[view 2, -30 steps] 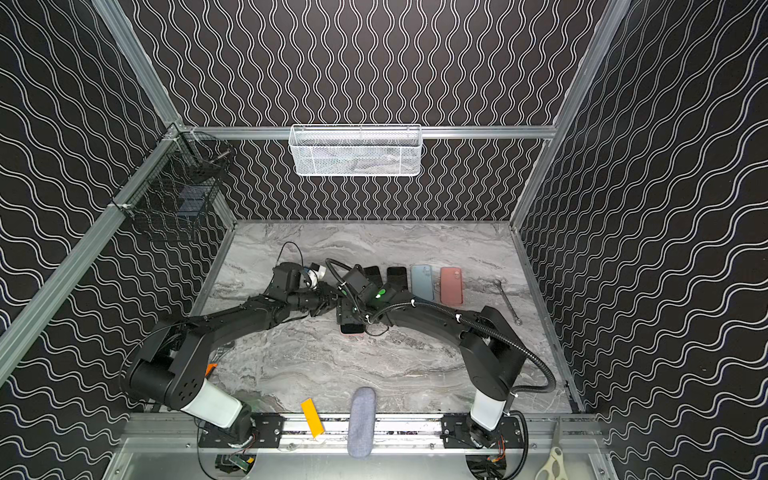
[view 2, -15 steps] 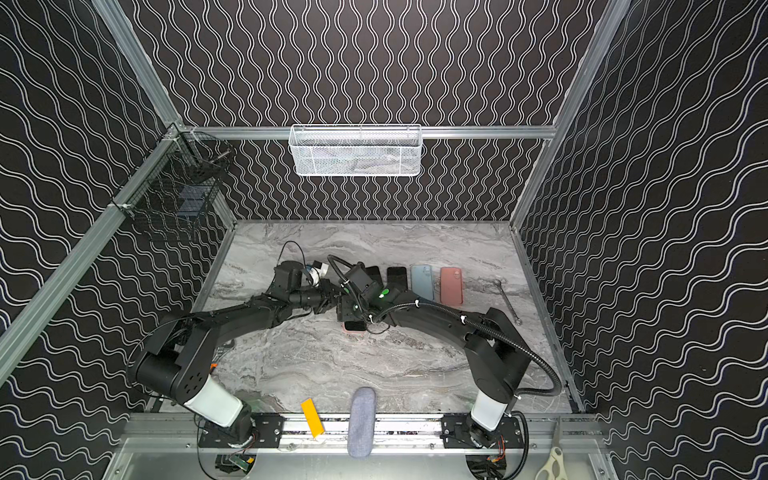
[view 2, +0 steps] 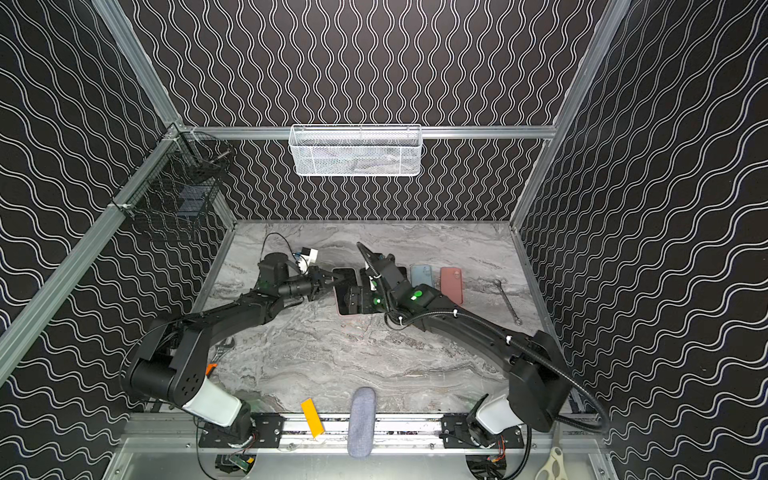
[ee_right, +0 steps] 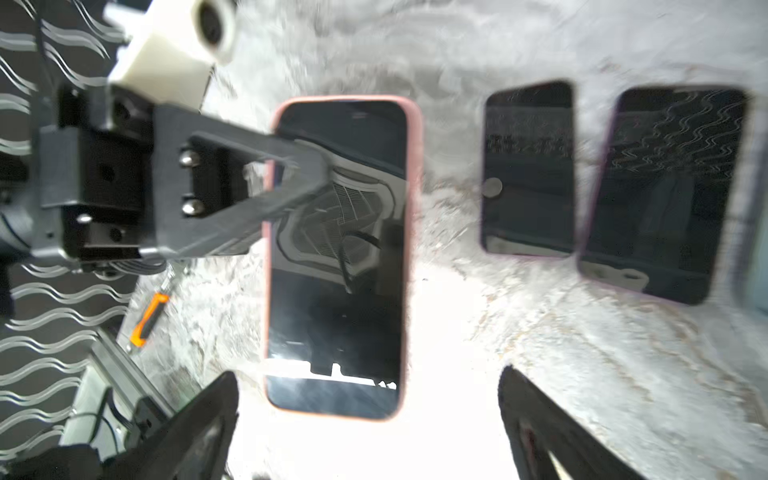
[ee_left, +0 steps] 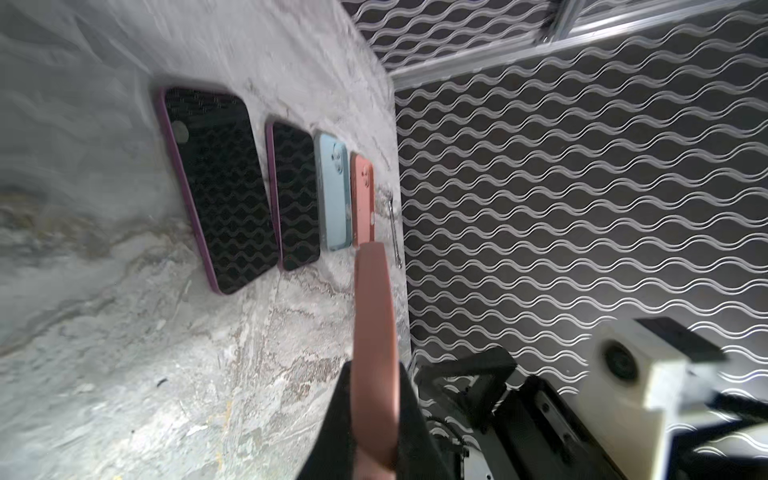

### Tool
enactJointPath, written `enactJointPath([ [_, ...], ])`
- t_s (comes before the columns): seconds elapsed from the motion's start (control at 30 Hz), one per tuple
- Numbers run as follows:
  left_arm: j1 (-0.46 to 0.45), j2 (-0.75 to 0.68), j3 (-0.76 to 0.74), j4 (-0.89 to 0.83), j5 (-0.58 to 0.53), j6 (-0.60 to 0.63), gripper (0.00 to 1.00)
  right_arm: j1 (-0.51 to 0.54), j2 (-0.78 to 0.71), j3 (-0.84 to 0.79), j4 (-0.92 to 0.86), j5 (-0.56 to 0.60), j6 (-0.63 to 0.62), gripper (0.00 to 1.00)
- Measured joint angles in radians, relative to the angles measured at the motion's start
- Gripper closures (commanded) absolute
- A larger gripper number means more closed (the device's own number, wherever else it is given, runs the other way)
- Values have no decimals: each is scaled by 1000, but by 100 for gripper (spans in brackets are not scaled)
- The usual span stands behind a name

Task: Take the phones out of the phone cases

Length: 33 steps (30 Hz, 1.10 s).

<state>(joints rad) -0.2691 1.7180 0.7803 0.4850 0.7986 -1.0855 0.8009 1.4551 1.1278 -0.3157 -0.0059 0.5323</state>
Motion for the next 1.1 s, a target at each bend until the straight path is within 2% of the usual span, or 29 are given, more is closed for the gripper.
enactJointPath([
  [0.3, 14, -121, -16, -1, -55, -34, 100, -106, -175, -189, 173, -129, 10, 2],
  [0.43, 11, -206, -16, -1, -131, -55, 100, -114, -232, -228, 214, -153, 9, 2],
  [0.63, -29, -345, -13, 20, -285, -103, 100, -121, -320, -357, 368, -232, 2, 2],
  [0.73, -57, -397, -28, 38, -370, -146, 100, -145, -315, -381, 449, -310, 18, 2],
  [0.87, -103, -456, -69, 45, -492, -204, 100, -175, -269, -382, 541, -427, 69, 8],
  [0.97, -132, -484, -89, 48, -549, -236, 100, -179, -250, -415, 658, -512, 114, 20],
  [1.1, -144, -489, -114, 68, -612, -278, 100, -181, -189, -476, 855, -599, 222, 23],
])
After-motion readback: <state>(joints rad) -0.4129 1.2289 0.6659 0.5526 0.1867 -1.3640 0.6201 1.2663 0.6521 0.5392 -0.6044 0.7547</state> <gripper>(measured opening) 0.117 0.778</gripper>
